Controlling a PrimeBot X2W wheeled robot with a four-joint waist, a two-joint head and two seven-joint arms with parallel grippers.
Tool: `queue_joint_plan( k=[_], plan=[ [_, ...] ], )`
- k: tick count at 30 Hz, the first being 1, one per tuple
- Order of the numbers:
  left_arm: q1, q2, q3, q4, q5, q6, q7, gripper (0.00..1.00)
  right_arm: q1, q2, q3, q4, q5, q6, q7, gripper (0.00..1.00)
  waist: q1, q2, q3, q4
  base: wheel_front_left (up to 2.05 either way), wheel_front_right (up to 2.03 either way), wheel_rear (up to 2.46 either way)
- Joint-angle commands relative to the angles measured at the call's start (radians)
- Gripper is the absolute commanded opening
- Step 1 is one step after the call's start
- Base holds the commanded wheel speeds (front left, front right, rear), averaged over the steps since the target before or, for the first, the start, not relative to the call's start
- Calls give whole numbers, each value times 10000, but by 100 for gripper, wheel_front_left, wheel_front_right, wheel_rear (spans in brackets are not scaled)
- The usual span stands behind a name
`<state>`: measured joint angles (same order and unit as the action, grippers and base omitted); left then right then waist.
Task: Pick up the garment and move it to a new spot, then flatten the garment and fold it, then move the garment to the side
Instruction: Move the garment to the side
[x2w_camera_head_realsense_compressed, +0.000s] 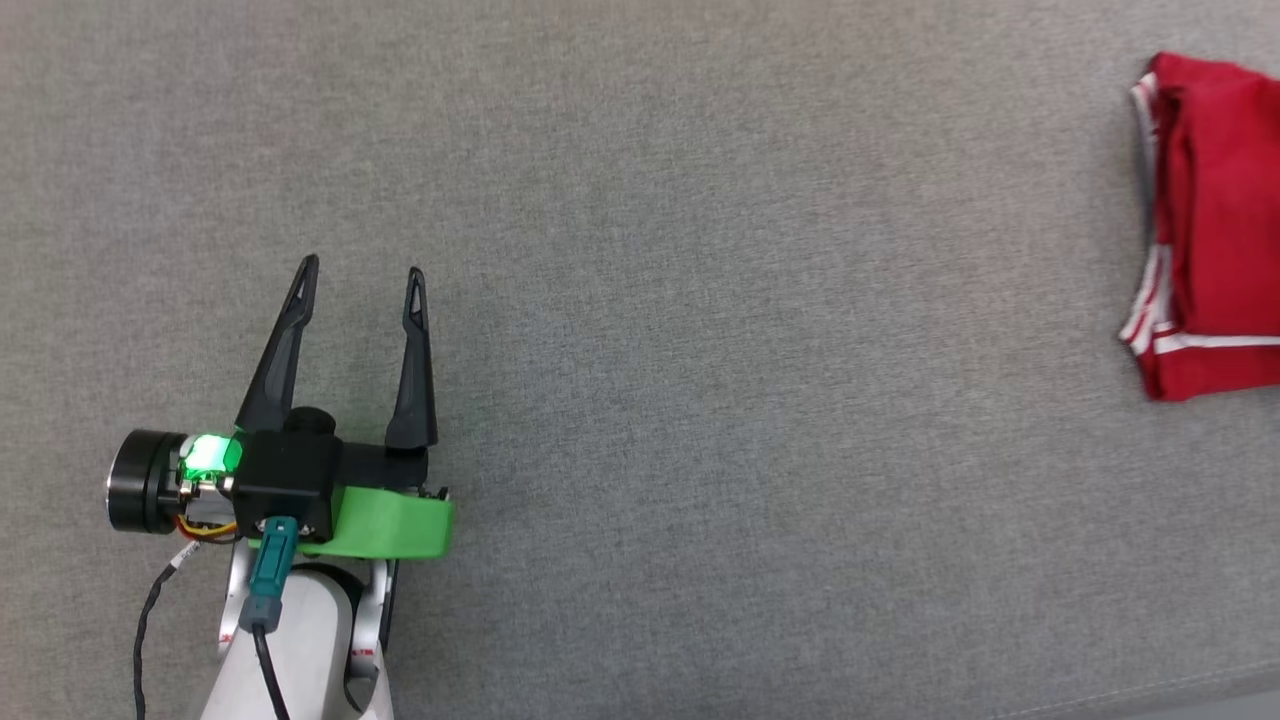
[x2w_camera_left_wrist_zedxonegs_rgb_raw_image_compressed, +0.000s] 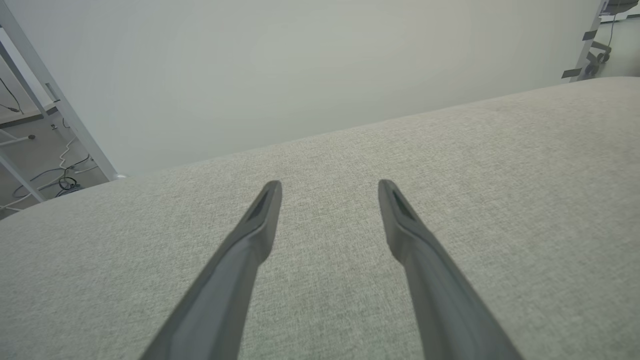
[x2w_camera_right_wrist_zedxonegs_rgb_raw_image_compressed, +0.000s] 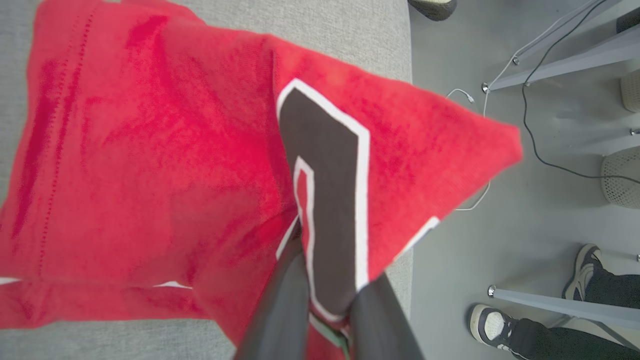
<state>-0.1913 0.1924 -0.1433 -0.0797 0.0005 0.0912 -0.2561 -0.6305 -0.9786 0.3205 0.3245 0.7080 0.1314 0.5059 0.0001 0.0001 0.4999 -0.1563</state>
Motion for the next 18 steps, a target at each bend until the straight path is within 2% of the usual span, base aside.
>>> queue_joint_plan(
  k=[1, 6, 10, 11, 12, 18],
  plan=[
    [-207, 85, -10, -94, 91, 82, -57, 100, -242, -17, -179, 269, -119, -7, -74, 0, -1, -1, 452, 183, 0, 0, 0],
    [-397, 146, -79, -252, 98, 112, -57, 100, -634, -104, -797, 1223, -761, -7, -391, 0, -1, -1, 864, 316, 0, 0, 0],
    [-502, 183, -132, -302, 103, 154, -57, 100, -960, 145, -1147, 1751, -1125, -7, -675, 0, -1, -1, 1007, 365, 0, 0, 0],
    [-511, 187, -143, -296, 104, 170, -57, 100, -1014, 218, -1192, 1839, -1219, -7, -749, 24, -1, -1, 1006, 368, 0, 0, 0],
    [-514, 187, -163, -288, 106, 190, -57, 100, -1077, 324, -1245, 1935, -1314, -7, -847, 100, -1, -1, 988, 369, 0, 0, 0],
    [-388, 134, -312, -198, 97, 321, -57, 100, -1134, 728, -1469, 2237, -1814, -7, -1392, 100, -1, -1, 518, 385, 0, 0, 0]
  ],
)
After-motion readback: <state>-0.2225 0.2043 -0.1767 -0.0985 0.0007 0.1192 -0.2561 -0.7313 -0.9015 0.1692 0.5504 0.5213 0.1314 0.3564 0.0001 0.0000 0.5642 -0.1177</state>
